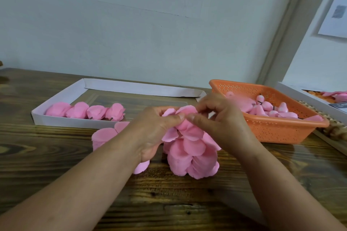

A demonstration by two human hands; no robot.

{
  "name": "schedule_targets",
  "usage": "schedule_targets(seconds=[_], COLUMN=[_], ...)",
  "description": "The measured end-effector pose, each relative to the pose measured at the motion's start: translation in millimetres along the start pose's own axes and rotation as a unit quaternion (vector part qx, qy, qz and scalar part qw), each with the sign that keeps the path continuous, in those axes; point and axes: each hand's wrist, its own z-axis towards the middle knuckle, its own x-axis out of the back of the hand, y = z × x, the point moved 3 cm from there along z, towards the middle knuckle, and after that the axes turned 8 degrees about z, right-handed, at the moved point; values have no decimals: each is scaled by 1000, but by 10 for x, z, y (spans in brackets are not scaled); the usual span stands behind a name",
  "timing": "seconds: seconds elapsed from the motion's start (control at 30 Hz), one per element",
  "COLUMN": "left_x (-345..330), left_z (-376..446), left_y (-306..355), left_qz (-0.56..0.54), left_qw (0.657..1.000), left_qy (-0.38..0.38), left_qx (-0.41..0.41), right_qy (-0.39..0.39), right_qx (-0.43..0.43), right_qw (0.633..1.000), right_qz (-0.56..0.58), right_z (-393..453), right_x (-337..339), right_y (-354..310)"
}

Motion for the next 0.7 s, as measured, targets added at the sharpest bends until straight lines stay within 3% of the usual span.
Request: schedule_targets(seconds=[0.1, 0.2, 0.4, 0.53, 0.7], left_x=[6, 15, 74, 99, 88], left_z=[-10, -9, 41, 59, 47], left_y=[11, -1, -6, -18, -19], left_qz=[-2, 4, -19, -37, -31], left_qw=[1000, 1000, 998, 997, 997], left_qy=[-5, -6, -34, -41, -36], left_qx=[7, 21, 48, 58, 68], right_qy=[-24, -55, -123, -169, -136], right_qx=[56, 45, -9, -34, -30], right_qw=[996, 993, 990, 968, 979], right_qz=[-71, -96, 64, 184, 146], right_z=[-17, -32, -51, -60, -46], right_x=[-6, 1, 32, 48, 19], right_y=[-35, -32, -29, -28, 17])
